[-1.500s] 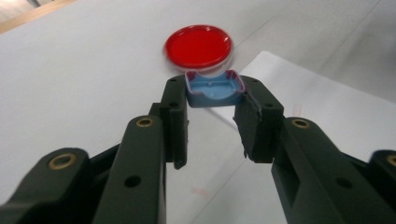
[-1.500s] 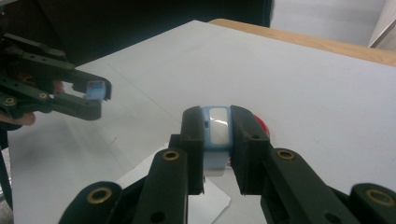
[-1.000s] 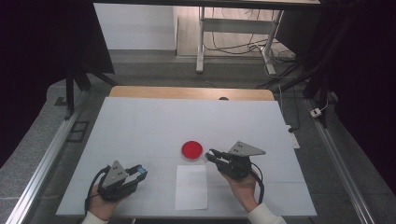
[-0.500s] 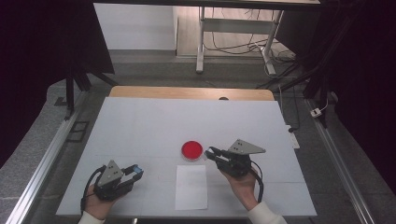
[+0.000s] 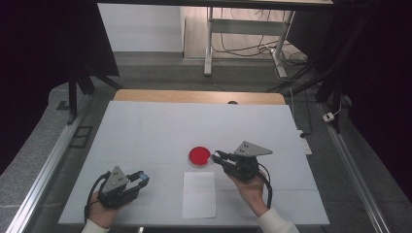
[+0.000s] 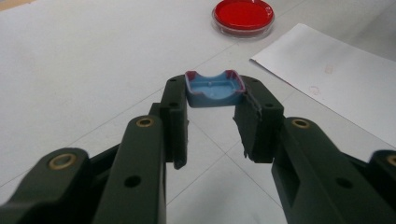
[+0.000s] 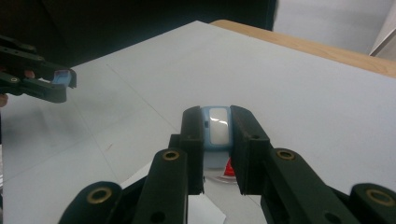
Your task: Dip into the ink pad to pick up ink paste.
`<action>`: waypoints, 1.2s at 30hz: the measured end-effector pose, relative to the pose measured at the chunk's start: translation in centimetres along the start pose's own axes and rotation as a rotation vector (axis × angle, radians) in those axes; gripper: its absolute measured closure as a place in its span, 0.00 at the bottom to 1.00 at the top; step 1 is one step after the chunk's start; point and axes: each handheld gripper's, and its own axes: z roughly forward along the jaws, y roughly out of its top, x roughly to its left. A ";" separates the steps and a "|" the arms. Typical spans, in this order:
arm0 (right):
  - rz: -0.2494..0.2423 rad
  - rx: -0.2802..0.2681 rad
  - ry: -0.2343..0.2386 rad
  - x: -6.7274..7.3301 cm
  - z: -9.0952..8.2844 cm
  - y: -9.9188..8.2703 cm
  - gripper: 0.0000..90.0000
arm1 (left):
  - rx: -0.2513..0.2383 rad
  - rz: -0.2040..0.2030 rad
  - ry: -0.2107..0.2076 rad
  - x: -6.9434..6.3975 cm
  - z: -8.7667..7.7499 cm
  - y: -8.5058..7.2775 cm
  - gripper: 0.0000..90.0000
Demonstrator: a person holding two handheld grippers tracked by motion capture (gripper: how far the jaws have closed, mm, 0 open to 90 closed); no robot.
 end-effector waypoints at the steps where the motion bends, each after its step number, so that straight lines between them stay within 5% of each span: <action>1: 0.002 -0.001 0.000 -0.1 0.1 0.0 0.83 | -0.001 0.000 0.000 0.0 0.0 0.0 0.73; 26: -0.009 0.107 0.005 -1.6 4.1 1.1 0.83 | 0.007 -0.002 -0.012 0.0 0.5 0.0 0.73; 36: -0.064 0.151 -0.012 -1.7 6.0 1.5 0.83 | 0.007 -0.002 -0.011 0.0 0.4 0.0 0.73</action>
